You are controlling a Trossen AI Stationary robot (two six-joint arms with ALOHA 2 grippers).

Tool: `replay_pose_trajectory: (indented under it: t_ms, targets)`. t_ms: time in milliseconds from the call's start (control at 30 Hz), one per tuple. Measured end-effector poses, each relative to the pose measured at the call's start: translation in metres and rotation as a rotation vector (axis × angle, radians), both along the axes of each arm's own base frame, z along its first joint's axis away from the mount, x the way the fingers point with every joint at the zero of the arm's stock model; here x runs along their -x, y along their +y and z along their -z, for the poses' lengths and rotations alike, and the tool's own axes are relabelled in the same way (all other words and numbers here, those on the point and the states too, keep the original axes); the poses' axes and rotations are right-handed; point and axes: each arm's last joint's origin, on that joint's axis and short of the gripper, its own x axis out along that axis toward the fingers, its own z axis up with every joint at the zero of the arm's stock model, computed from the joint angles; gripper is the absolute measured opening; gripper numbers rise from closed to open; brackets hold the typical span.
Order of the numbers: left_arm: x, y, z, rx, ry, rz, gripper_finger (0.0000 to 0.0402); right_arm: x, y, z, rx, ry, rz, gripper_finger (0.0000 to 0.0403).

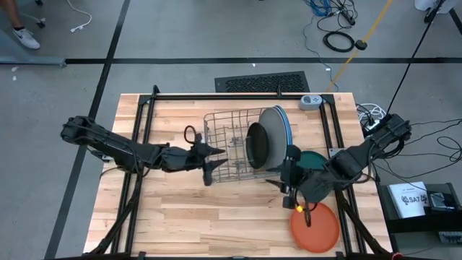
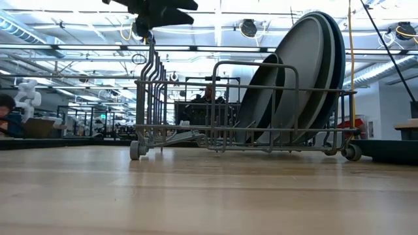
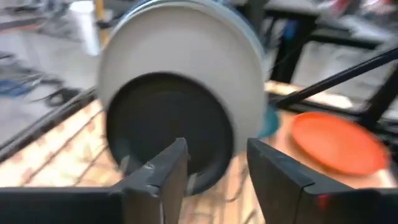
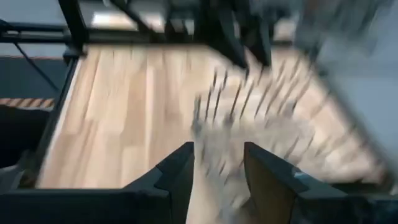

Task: Sort dishes
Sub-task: Put the dark green plate into the dish rack

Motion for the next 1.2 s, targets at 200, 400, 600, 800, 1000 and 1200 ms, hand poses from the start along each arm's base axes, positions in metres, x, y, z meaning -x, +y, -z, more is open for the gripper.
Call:
replay_pose_trajectory:
  t_ms: [200,400,600,800,1000,1200]
  targets:
    - [0.003,-0.002,0.011,-0.031,-0.041,0.104,0.0121,0.01,-0.003,0.021,-0.294,0.238,0.104,0.0141]
    - [0.003,-0.004,0.011,-0.032,-0.04,0.169,0.0093,0.035,-0.001,0.035,-0.535,0.545,0.267,0.0141]
    - [0.003,-0.004,0.011,-0.039,-0.037,0.171,0.0089,0.051,0.013,0.053,-0.508,0.712,0.468,0.0141]
    - [0.003,-0.004,0.011,-0.043,-0.037,0.171,0.0089,0.034,0.031,0.089,-0.399,0.824,0.508,0.0141]
    - [0.003,-0.004,0.011,-0.05,-0.039,0.171,0.0089,0.018,0.028,0.135,-0.352,0.914,0.507,0.0142]
    - [0.002,-0.004,0.009,-0.071,-0.057,0.172,0.0089,0.018,0.012,0.173,-0.337,0.927,0.537,0.0142]
